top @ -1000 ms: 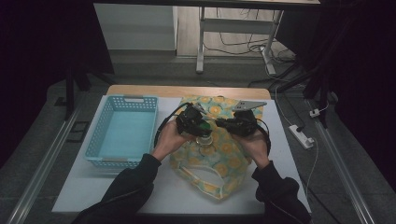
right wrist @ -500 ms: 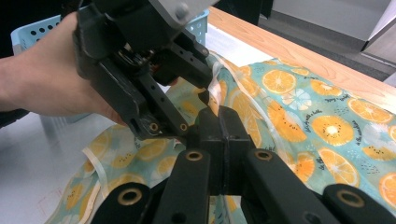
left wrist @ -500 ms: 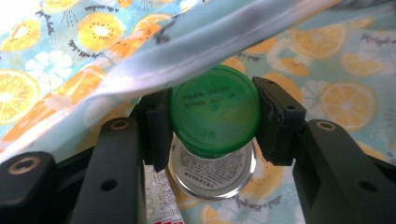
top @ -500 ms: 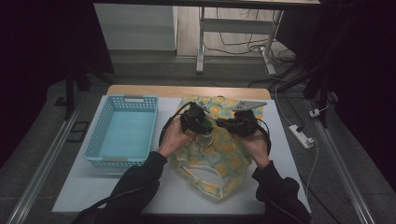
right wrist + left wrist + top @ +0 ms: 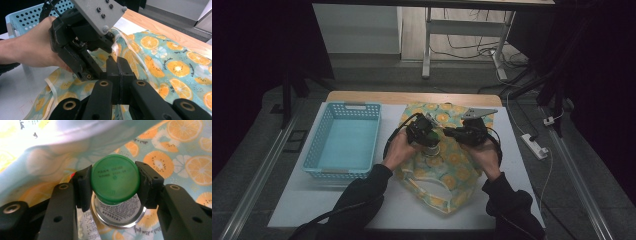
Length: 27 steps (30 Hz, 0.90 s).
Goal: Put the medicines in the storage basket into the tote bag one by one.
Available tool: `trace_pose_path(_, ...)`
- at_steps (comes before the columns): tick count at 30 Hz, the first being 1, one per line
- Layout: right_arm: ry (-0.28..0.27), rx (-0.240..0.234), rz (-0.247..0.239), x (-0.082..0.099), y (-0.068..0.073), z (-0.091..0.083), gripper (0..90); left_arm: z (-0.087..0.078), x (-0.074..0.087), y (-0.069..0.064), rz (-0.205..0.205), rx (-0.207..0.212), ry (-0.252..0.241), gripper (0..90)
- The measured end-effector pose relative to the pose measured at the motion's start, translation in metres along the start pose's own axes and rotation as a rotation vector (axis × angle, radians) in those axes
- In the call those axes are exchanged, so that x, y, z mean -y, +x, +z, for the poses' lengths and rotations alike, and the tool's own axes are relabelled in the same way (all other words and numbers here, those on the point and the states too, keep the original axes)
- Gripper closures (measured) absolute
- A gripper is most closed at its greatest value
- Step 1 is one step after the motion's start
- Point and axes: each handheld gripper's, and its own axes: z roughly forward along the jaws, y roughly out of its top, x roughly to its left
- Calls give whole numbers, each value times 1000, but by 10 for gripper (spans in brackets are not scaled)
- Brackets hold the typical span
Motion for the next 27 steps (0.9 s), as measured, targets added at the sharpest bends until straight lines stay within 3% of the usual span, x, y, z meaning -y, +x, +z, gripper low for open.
trace_pose_path(9,-1,-2,-1,0,0,0,900,-7,-2,-2,-8,7,-17,314)
trace_pose_path(11,-2,-1,-1,0,0,0,900,-10,-1,-4,-6,27,-17,274)
trace_pose_path(18,-5,-2,-1,0,0,-1,900,-19,1,-8,-15,46,-34,201)
trace_pose_path(22,-4,-2,0,0,0,-1,900,-27,4,-10,-37,78,-57,170)
trace_pose_path(27,0,-2,-1,0,0,0,900,-35,7,-14,-44,75,-61,143)
